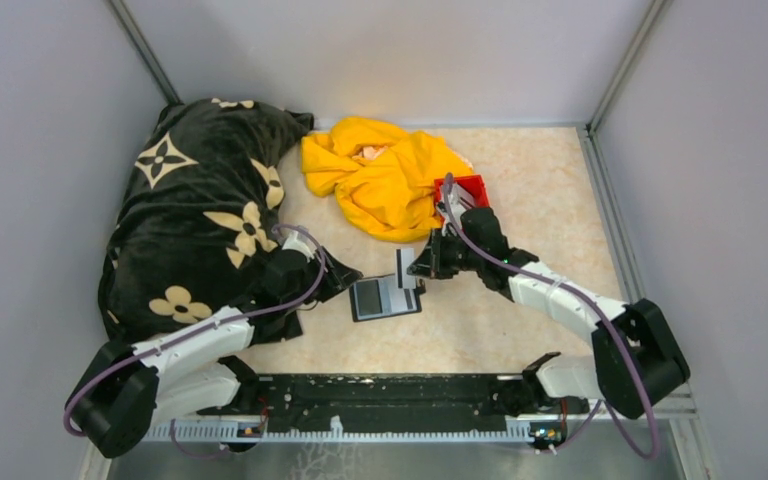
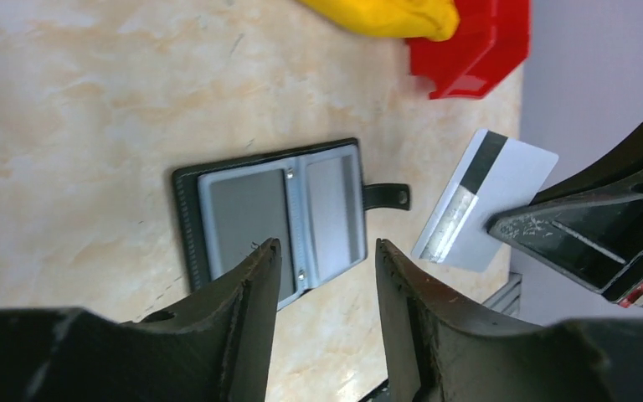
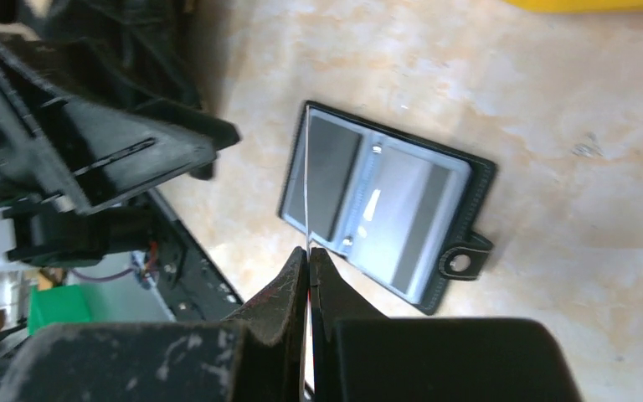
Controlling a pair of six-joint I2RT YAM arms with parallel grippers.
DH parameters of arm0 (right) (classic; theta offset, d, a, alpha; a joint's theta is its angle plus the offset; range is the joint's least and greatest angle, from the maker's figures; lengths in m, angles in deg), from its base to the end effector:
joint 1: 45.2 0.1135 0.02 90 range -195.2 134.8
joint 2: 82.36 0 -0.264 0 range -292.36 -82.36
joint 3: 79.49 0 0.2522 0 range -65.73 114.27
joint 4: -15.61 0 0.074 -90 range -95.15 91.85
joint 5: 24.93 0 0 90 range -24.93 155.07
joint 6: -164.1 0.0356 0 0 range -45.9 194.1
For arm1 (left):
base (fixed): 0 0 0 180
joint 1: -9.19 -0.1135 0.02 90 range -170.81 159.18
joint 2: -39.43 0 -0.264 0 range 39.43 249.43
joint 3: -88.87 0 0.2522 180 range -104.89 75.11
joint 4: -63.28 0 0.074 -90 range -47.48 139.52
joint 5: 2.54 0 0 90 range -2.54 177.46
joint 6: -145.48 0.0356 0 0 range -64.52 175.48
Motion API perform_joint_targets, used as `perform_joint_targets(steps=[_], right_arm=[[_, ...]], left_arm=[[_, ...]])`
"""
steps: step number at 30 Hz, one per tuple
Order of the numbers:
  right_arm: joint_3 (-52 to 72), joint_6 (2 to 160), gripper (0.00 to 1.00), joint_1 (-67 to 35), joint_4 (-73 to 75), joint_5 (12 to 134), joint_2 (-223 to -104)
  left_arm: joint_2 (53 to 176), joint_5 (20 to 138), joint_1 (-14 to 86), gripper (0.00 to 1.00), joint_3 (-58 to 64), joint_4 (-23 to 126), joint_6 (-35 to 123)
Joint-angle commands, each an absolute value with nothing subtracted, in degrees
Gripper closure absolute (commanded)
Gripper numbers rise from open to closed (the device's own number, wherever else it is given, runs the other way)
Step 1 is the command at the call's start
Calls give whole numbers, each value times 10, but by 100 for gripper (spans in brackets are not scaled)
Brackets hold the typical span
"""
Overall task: Put the credit cards into the card holder
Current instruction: Turn over the card slot in the card holder.
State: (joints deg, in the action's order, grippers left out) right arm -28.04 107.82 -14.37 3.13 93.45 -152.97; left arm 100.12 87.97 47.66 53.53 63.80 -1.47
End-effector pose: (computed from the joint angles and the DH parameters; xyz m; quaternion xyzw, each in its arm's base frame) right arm 0.2148 0.1479 0.2245 -0.0981 0.8492 0.4334 0.2854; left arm 0.1710 -0.1355 0.1897 -0.1377 0.8313 -0.3959 0.3652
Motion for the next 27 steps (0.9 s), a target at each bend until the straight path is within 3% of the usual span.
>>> perform_joint_targets(steps=[1, 18, 27], right_arm=[[-237, 1034, 100, -131, -36, 874, -1570], [-181, 999, 100, -117, -149, 771, -1629], [-186, 1001, 100, -117, -141, 785, -1640]], left_arm=[[990, 903, 477, 50, 548, 582, -3], [1034, 874, 478, 78, 552, 571, 1], [1040, 872, 478, 81, 568, 583, -6]])
